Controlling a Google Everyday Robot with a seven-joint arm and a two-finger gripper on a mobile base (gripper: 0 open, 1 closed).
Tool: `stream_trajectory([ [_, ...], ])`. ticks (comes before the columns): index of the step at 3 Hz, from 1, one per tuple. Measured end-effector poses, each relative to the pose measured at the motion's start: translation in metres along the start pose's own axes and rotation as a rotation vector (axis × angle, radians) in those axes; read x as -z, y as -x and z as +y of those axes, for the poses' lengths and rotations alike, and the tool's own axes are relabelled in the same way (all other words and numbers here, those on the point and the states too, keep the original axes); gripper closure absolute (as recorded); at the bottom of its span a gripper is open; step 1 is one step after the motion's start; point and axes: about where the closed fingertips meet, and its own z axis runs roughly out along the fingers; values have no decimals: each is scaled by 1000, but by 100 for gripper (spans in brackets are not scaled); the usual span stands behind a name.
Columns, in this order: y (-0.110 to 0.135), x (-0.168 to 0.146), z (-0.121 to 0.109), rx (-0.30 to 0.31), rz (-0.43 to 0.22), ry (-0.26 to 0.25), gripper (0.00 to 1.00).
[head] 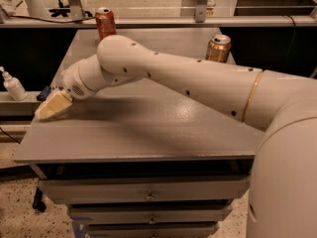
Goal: Pick rxbar blueberry
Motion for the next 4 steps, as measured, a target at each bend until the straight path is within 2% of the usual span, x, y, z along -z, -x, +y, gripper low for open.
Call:
stream_trajectory([
  [3,-4,-1,-2,-13,-33,-15,88],
  [4,4,12,-7,-5,-56,-41,100],
])
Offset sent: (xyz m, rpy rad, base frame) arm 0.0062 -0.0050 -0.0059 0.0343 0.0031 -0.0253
